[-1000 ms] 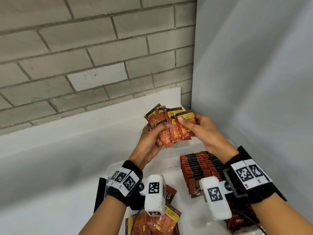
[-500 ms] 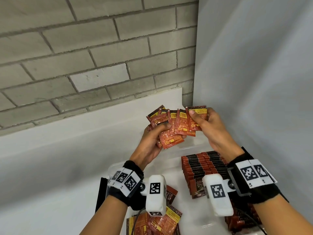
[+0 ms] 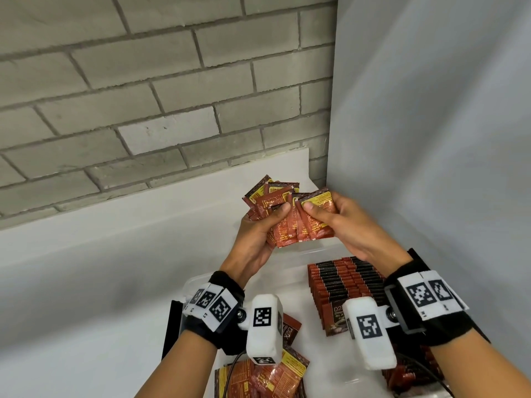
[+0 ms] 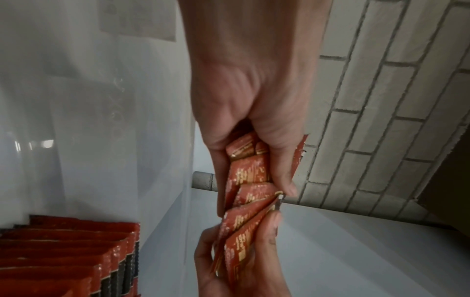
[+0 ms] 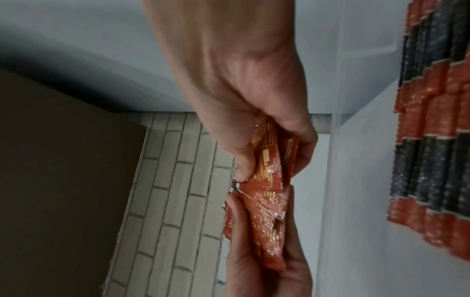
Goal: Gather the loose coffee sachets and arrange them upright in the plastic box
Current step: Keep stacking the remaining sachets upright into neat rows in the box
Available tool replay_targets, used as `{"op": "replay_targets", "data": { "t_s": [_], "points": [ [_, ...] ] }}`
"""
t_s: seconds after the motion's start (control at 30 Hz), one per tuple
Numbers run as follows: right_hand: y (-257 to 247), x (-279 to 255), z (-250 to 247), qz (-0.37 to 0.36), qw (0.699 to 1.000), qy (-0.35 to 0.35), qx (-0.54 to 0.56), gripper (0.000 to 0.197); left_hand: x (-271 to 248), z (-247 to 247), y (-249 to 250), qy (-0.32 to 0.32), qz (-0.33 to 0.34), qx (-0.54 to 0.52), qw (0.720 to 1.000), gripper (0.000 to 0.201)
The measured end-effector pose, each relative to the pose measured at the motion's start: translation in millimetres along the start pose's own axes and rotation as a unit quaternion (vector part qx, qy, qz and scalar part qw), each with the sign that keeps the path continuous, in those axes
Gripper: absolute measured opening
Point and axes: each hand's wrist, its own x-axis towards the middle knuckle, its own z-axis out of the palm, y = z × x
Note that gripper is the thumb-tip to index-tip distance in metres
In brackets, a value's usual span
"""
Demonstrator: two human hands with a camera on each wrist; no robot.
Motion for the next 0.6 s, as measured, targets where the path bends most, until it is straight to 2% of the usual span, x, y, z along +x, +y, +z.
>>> {"op": "replay_targets", "data": {
  "t_s": [0.23, 0.33, 0.47, 0.6],
  "points": [
    [6.5, 0.1, 7.1, -0.036, 0.996, 0.008, -0.078, 0.027, 1.0, -0.7, -1.5, 0.025, 0.011, -0.011, 1.000, 0.053],
    [8.5, 0.3, 8.5, -0.031, 0.996, 0.008, -0.088, 0.030, 0.5, 0.2, -1.3, 0.020, 0.015, -0.002, 1.000, 0.052],
    [7.6, 1.2, 5.1, -0.017, 0.997, 0.028, -0.070, 0.028, 1.9, -0.1, 0.7, 0.003, 0.004, 0.000, 1.000, 0.045],
    [5.0, 1.6, 3.7, 0.002, 0.999, 0.044, -0.003, 0.019, 5.4, -3.7, 0.5, 0.014, -0.007, -0.024, 1.000, 0.033]
  ]
}}
